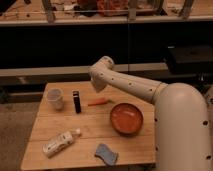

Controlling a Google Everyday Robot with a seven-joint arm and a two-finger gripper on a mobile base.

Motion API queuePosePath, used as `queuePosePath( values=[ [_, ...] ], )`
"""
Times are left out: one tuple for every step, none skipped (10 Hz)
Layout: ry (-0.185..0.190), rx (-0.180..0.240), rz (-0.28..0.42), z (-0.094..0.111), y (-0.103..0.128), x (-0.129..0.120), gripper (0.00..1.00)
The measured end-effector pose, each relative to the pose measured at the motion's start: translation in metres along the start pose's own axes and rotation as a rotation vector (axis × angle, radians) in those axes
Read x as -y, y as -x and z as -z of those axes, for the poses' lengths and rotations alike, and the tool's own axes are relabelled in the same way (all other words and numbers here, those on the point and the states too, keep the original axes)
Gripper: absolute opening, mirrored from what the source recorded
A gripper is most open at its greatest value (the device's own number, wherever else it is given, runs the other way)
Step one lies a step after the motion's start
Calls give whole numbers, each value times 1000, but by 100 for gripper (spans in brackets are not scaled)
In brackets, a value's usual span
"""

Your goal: Knock the eraser over

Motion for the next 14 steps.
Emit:
queuePosePath(
  values=[
    [0,2,4,-1,2,0,9],
    [-2,4,8,-1,3,1,9],
    [-3,5,10,-1,4,1,9],
    [-5,6,15,-2,4,1,9],
    [-7,9,19,-2,6,2,9],
    [-8,11,23,-3,8,2,9],
    [-10,13,27,-3,9,3,9],
    [-11,14,30,-3,10,3,9],
    [-13,17,34,-4,11,3,9],
    [-14,19,39,-4,13,4,9],
    [-16,21,42,-5,14,4,9],
    [-18,23,46,-5,15,5,9],
    [-19,25,49,-6,16,5,9],
    [-21,26,53,-6,17,5,9]
  ],
)
